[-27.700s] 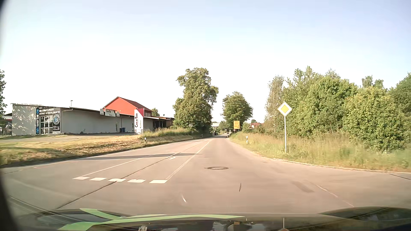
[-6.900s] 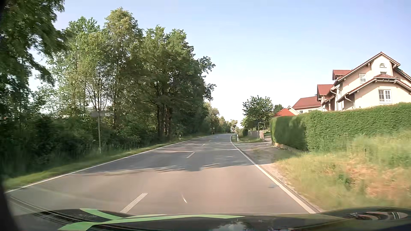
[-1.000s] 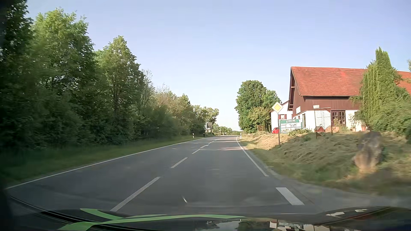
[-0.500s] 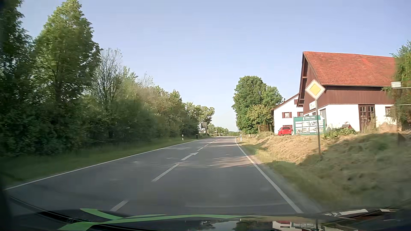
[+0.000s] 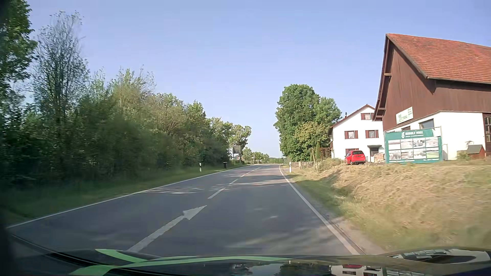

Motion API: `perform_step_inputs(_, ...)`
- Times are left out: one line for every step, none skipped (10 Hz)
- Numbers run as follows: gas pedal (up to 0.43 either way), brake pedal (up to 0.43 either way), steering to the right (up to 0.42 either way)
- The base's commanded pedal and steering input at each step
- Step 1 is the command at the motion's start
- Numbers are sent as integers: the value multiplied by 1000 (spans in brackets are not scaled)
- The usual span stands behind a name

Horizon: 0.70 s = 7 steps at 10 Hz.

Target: Follow the waypoints while adhering to traffic rules and regulations

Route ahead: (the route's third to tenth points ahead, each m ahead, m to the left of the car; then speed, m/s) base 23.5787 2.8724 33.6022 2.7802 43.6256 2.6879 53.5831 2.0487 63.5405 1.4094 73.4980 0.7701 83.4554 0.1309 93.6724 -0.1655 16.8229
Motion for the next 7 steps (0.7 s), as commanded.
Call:
perform_step_inputs(110, 0, 3)
perform_step_inputs(110, 0, 0)
perform_step_inputs(59, 0, -1)
perform_step_inputs(47, 0, -1)
perform_step_inputs(47, 0, -1)
perform_step_inputs(0, 0, 0)
perform_step_inputs(0, 0, 0)
